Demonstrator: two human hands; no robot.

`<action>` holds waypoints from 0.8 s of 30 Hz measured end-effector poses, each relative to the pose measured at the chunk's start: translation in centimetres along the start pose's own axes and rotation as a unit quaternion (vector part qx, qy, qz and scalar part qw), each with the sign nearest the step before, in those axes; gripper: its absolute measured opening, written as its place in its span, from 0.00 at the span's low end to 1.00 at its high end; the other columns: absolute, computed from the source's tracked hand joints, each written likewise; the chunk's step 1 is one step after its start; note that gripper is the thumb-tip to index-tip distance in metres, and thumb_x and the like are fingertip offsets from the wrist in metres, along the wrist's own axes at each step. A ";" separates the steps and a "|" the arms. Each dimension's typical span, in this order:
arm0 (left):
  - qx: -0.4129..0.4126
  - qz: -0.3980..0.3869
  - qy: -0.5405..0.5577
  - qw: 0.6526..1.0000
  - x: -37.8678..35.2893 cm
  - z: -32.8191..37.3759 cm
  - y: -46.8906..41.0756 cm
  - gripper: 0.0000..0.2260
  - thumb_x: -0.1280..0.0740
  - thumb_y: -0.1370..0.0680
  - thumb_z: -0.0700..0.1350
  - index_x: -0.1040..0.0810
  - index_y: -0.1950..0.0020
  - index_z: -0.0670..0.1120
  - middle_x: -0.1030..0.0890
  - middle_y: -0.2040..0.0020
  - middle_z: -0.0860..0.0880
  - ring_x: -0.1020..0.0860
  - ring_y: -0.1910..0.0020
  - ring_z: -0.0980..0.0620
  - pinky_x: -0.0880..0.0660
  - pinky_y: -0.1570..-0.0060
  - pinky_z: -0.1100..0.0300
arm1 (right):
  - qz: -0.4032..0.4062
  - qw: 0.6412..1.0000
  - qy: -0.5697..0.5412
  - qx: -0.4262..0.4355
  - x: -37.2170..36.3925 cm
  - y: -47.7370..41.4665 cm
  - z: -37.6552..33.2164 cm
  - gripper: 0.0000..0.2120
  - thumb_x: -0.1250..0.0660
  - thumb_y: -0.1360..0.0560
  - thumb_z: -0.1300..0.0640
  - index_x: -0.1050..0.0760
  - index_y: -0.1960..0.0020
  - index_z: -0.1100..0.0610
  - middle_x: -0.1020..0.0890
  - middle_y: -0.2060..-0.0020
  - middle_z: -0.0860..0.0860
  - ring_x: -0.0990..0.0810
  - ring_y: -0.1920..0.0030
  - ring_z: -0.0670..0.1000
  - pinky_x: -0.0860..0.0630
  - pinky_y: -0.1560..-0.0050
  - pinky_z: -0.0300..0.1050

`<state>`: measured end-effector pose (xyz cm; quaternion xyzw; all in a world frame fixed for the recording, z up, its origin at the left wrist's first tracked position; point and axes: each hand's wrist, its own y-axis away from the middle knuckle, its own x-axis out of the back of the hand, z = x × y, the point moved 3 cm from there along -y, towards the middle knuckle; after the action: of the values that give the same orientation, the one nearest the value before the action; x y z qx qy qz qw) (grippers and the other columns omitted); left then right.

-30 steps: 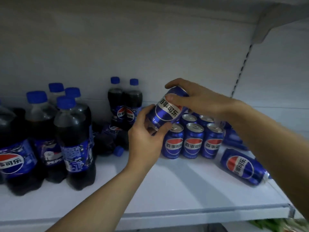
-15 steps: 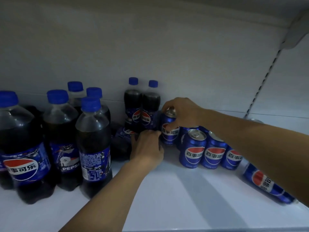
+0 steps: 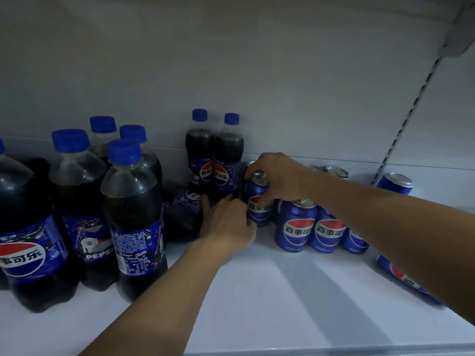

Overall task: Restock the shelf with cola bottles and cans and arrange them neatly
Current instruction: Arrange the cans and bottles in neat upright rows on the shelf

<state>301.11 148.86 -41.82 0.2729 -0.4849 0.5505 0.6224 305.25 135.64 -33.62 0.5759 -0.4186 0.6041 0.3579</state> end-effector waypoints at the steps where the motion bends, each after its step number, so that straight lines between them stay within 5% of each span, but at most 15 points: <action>1: -0.001 0.000 0.003 1.000 0.0 0.0 0.0 0.12 0.37 0.24 0.46 0.34 0.66 0.52 0.20 0.53 0.50 0.25 0.40 0.47 0.52 0.25 0.35 | 0.003 1.000 -0.003 0.000 -0.1 0.0 0.0 0.34 0.17 0.37 0.51 0.23 0.33 0.48 0.23 0.39 0.51 0.24 0.39 0.54 0.24 0.40 0.49; 4: 0.007 -0.004 0.003 1.000 0.1 -0.2 0.1 0.10 0.37 0.24 0.46 0.32 0.65 0.51 0.22 0.56 0.52 0.24 0.46 0.47 0.47 0.26 0.36 | 0.014 1.000 -0.017 -0.002 -0.2 0.1 0.3 0.36 0.17 0.37 0.50 0.25 0.31 0.47 0.24 0.42 0.50 0.24 0.41 0.54 0.24 0.43 0.49; 6: -0.003 0.035 0.007 0.999 0.4 -0.3 0.0 0.07 0.37 0.24 0.47 0.27 0.62 0.51 0.21 0.59 0.52 0.21 0.51 0.46 0.34 0.32 0.40 | 0.051 0.997 -0.060 -0.011 0.5 1.0 0.7 0.35 0.18 0.36 0.46 0.26 0.32 0.46 0.24 0.43 0.50 0.24 0.43 0.53 0.25 0.44 0.48; 9: -0.029 0.142 0.059 0.988 1.4 0.4 0.5 0.06 0.35 0.25 0.46 0.19 0.53 0.51 0.16 0.58 0.52 0.18 0.55 0.46 0.21 0.52 0.48 | 0.168 0.973 -0.154 -0.029 2.1 4.3 1.6 0.28 0.22 0.31 0.44 0.25 0.34 0.46 0.22 0.43 0.50 0.24 0.47 0.47 0.24 0.44 0.45; 11: -0.032 0.162 0.127 0.978 1.9 1.8 1.1 0.05 0.33 0.26 0.46 0.18 0.52 0.51 0.16 0.59 0.53 0.17 0.57 0.49 0.20 0.56 0.50 | 0.270 0.941 -0.196 -0.056 2.6 7.7 2.6 0.21 0.24 0.28 0.45 0.23 0.37 0.45 0.22 0.45 0.46 0.23 0.49 0.44 0.26 0.50 0.35; 14: -0.008 0.058 0.216 0.975 0.1 3.9 2.0 0.09 0.28 0.27 0.51 0.18 0.48 0.51 0.15 0.57 0.57 0.17 0.55 0.56 0.20 0.50 0.56 | 0.385 0.873 -0.267 -0.132 1.2 13.0 4.6 0.12 0.26 0.25 0.51 0.23 0.43 0.45 0.21 0.47 0.43 0.22 0.50 0.41 0.27 0.53 0.33; 17: -0.003 0.000 0.236 0.972 -3.1 5.1 2.9 0.17 0.25 0.32 0.56 0.22 0.46 0.56 0.16 0.52 0.61 0.17 0.51 0.59 0.21 0.50 0.59 | 0.432 0.845 -0.244 -0.200 -0.7 16.2 6.8 0.10 0.28 0.24 0.57 0.23 0.45 0.49 0.22 0.48 0.45 0.23 0.50 0.44 0.27 0.51 0.36; 20: 0.008 0.046 0.227 0.973 -4.5 5.8 2.9 0.20 0.23 0.31 0.53 0.24 0.42 0.57 0.16 0.44 0.56 0.18 0.46 0.53 0.21 0.47 0.55 | 0.410 0.831 -0.276 -0.255 -0.9 17.4 9.8 0.18 0.28 0.26 0.55 0.27 0.39 0.45 0.25 0.42 0.46 0.24 0.42 0.49 0.26 0.44 0.43; 24: 0.025 0.067 0.211 0.975 -5.1 6.3 2.5 0.23 0.22 0.30 0.51 0.24 0.37 0.54 0.17 0.42 0.53 0.19 0.43 0.49 0.22 0.45 0.53 | 0.224 0.877 -0.317 -0.283 -2.8 18.0 12.5 0.40 0.23 0.33 0.53 0.38 0.27 0.42 0.26 0.33 0.47 0.25 0.36 0.51 0.23 0.40 0.52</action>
<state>297.23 141.79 -44.50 0.1327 -0.3462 0.6480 0.6653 293.94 117.25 -38.22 0.5015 -0.7808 0.3088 0.2085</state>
